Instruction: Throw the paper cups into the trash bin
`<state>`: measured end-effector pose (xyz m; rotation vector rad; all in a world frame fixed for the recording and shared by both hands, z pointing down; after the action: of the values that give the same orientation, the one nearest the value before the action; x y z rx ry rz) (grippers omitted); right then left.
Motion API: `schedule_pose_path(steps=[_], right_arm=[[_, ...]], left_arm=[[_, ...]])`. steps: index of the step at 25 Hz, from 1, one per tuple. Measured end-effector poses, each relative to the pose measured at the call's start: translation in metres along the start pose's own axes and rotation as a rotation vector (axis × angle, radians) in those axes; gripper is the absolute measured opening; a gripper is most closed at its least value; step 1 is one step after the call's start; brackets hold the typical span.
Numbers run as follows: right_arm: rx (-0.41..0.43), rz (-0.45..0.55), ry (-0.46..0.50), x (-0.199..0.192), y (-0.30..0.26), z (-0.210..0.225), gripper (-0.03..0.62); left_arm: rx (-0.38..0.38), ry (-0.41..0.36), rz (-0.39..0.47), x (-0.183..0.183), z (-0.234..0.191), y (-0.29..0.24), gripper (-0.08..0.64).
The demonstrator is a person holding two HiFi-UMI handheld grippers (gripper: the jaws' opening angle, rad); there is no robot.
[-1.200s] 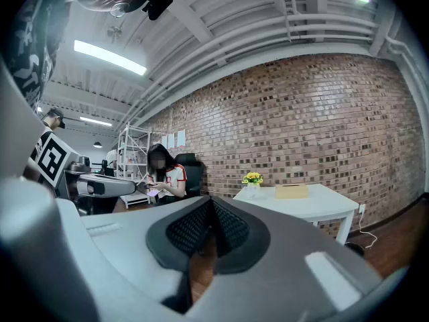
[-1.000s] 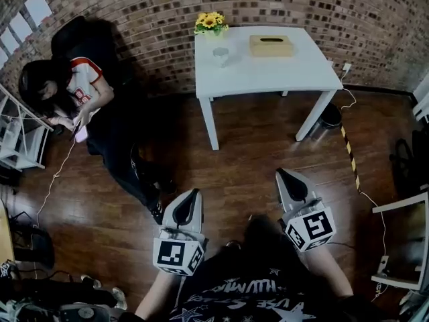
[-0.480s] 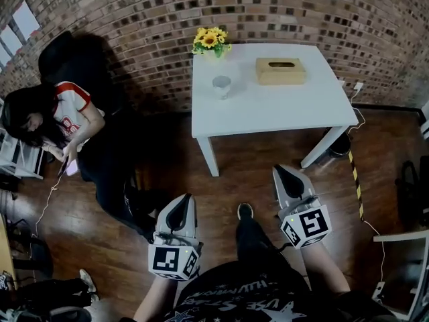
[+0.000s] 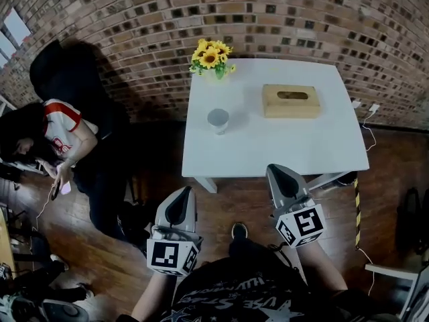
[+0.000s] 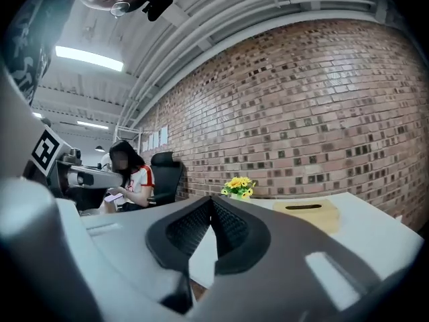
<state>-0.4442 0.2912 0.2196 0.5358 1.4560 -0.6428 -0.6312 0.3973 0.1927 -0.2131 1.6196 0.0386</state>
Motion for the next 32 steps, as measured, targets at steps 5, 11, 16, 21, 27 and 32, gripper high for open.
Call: schedule_pose_path(steps=[5,11,16,21,27,32], right_arm=[[0.029,-0.015,-0.041,-0.008,-0.028,0.022,0.008],[0.041,-0.015,-0.063,-0.009,-0.035,0.026,0.008],[0.043,-0.069,-0.051,-0.023,-0.04,0.021,0.008],[0.036,-0.096,-0.048,-0.03,-0.05,0.022,0.008],[-0.038,-0.115,-0.024,-0.033,-0.074,0.028,0.008],[-0.039,-0.151,-0.018,-0.045,-0.106,0.018,0.008]], left_arm=[[0.037,-0.049,0.0,0.016,-0.003,-0.03,0.005],[0.034,-0.04,-0.034,0.013,0.002,-0.053,0.005],[0.031,-0.04,-0.051,0.005,-0.004,-0.075,0.005],[0.0,-0.03,-0.063,-0.023,-0.018,-0.096,0.005],[-0.013,-0.017,-0.085,-0.027,-0.043,-0.119,0.005],[-0.002,0.001,-0.093,-0.036,-0.074,-0.133,0.005]])
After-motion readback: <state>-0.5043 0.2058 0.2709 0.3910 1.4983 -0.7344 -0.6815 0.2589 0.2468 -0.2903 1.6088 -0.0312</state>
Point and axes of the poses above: the fingertips, and each gripper's own axes: y backward along the fingers, z to its right, x out of its top, the point moved 3 cm from there along y, backward along the fingers, and after that the axes turned 5 degrees about -x, right-handed, at the moved point
